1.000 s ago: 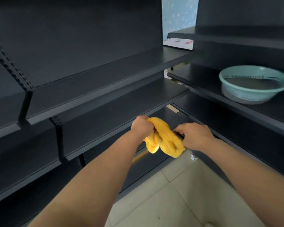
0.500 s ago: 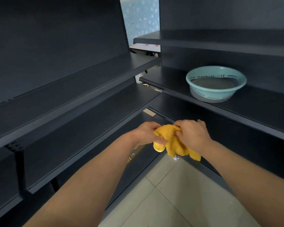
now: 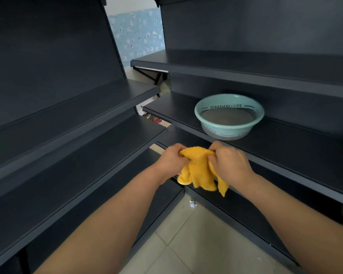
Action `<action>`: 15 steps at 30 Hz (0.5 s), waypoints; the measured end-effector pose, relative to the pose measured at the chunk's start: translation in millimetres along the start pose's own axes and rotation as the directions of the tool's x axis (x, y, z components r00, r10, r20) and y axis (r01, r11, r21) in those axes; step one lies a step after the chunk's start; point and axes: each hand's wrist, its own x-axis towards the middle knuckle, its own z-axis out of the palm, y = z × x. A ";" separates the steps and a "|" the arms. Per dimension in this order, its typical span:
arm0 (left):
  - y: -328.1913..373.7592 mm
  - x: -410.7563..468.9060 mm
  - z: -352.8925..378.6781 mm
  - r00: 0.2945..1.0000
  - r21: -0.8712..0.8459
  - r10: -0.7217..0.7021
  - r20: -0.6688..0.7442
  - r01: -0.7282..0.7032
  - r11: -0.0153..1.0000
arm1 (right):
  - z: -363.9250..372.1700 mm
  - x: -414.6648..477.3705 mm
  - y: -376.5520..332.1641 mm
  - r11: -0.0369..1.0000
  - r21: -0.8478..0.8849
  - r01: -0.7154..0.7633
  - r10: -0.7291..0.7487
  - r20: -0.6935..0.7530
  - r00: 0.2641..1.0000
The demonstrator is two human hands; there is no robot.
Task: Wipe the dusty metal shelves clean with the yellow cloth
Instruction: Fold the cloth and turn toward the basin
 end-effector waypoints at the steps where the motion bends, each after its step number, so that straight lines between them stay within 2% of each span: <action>1: 5.4 2.7 2.4 0.992 -0.075 -0.026 0.119 0.035 0.997 | -4.3 4.9 5.6 1.000 0.015 -0.010 0.011 -0.008 1.000; 3: 13.3 9.9 11.0 0.964 -0.096 -0.057 0.260 0.085 0.992 | -11.9 13.9 15.7 0.999 0.037 -0.015 0.015 -0.009 1.000; 4: 16.1 13.5 17.6 0.968 -0.059 -0.058 0.246 0.074 0.996 | -14.9 17.6 20.1 0.999 0.045 -0.009 0.010 -0.004 1.000; 5: 16.7 19.5 24.5 0.986 -0.008 -0.039 0.164 0.041 0.999 | -16.7 20.6 24.5 0.998 0.056 0.001 0.000 -0.002 1.000; 7: 18.8 33.9 34.4 0.994 0.081 0.060 -0.090 -0.053 0.995 | -17.3 25.2 33.9 0.995 0.094 0.018 -0.016 -0.013 1.000; 9: 23.7 47.3 37.5 0.968 0.011 0.101 -0.230 -0.102 0.995 | -15.8 29.3 42.6 0.996 0.092 0.006 -0.005 -0.010 1.000; 12: 38.2 66.1 33.5 0.968 -0.135 0.108 -0.228 -0.141 0.981 | -12.2 40.1 49.4 0.999 0.018 -0.041 0.040 0.029 0.999; 15: 52.1 87.7 24.6 0.971 -0.115 0.173 -0.167 -0.193 0.974 | -12.3 58.8 52.3 0.998 0.005 -0.066 0.067 -0.043 0.997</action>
